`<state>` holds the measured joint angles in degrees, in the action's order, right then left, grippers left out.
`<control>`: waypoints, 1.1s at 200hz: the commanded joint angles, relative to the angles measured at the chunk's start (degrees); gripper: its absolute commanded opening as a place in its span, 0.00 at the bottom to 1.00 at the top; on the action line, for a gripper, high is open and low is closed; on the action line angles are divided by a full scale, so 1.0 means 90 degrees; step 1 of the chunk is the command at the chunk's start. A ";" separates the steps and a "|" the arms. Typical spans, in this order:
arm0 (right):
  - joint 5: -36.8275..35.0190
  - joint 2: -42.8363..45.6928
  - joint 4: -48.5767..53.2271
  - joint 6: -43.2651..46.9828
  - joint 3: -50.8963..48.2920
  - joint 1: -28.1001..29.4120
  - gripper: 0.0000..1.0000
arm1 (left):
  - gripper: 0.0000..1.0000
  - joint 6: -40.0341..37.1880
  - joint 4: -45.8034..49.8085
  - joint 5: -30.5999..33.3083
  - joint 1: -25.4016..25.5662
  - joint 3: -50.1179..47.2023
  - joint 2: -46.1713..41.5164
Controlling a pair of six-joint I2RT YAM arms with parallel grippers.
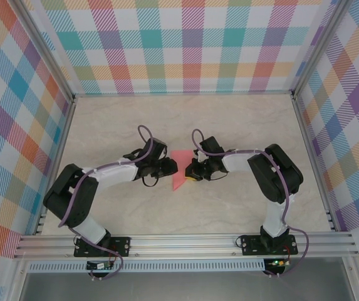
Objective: Fold a paper plane with a square sheet of paper (pick it up from the middle)
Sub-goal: Third fold the triangle at the center of the table.
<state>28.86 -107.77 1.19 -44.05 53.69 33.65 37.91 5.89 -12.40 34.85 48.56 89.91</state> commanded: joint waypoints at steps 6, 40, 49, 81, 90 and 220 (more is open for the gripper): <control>-0.0468 -0.0204 0.0553 0.0097 -0.0029 0.0015 0.07 | 0.24 0.0443 -0.0147 -0.0145 0.0077 -0.0456 -0.0458; -0.0460 -0.0223 0.0578 0.0105 -0.0009 0.0012 0.08 | 0.12 0.0934 -0.0935 -0.0786 0.0206 -0.0593 -0.0233; -0.0453 -0.0233 0.0585 0.0109 0.0001 0.0011 0.07 | 0.10 0.0977 -0.1033 -0.0894 0.0281 -0.0542 -0.0055; -0.0437 -0.0243 0.0596 0.0090 0.0011 0.0007 0.07 | 0.05 0.0974 -0.1072 -0.0855 0.0444 -0.0425 0.0397; -0.0438 -0.0243 0.0595 0.0091 0.0011 0.0011 0.07 | 0.05 0.0992 -0.1084 -0.0853 0.0453 -0.0408 0.0480; -0.0427 -0.0360 0.0572 0.0081 -0.0002 0.0012 0.07 | 0.04 0.1146 -0.1071 -0.0464 0.0571 -0.0846 0.0669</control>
<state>28.86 -108.07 2.46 -44.03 54.46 33.65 47.37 -3.66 -18.35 39.31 42.46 95.64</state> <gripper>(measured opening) 0.076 0.040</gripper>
